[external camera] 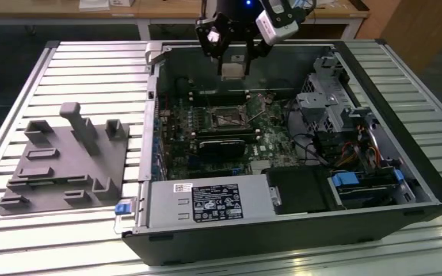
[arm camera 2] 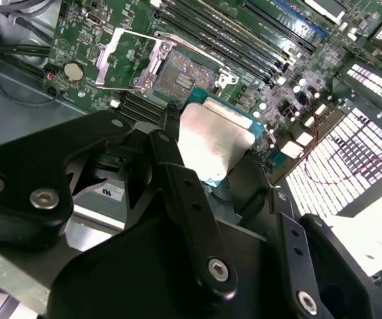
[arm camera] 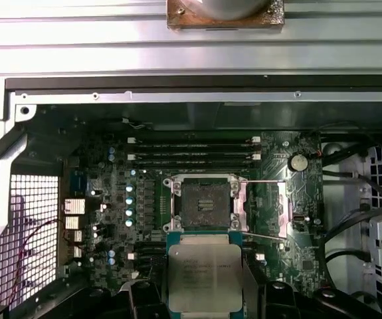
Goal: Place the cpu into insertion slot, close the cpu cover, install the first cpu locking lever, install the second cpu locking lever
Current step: 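Place the cpu into insertion slot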
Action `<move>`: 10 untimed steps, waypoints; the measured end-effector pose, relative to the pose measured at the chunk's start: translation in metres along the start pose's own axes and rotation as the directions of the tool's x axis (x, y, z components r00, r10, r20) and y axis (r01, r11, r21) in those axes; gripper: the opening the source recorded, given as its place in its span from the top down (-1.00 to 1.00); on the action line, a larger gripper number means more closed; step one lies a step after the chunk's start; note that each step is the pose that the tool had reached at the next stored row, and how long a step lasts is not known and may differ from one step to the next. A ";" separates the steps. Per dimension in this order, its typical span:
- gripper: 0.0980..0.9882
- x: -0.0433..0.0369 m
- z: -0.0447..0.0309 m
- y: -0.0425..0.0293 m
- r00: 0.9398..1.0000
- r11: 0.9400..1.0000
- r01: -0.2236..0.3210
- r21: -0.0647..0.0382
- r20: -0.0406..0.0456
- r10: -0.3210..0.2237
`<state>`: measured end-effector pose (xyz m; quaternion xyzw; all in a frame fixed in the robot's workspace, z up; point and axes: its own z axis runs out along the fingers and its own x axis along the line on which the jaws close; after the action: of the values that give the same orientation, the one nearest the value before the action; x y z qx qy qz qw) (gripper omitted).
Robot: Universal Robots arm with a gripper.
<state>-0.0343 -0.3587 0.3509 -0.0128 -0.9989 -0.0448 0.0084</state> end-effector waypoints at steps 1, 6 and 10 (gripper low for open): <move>0.01 0.0000 0.0018 -0.0002 1.000 1.000 0.000 0.000 0.000 0.000; 0.01 -0.0002 0.0107 -0.0010 1.000 1.000 0.000 0.002 0.002 0.000; 0.01 -0.0003 0.0173 -0.0016 1.000 1.000 0.000 0.004 0.004 0.000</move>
<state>-0.0344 -0.3587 0.3335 -0.0127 -0.9990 -0.0428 0.0063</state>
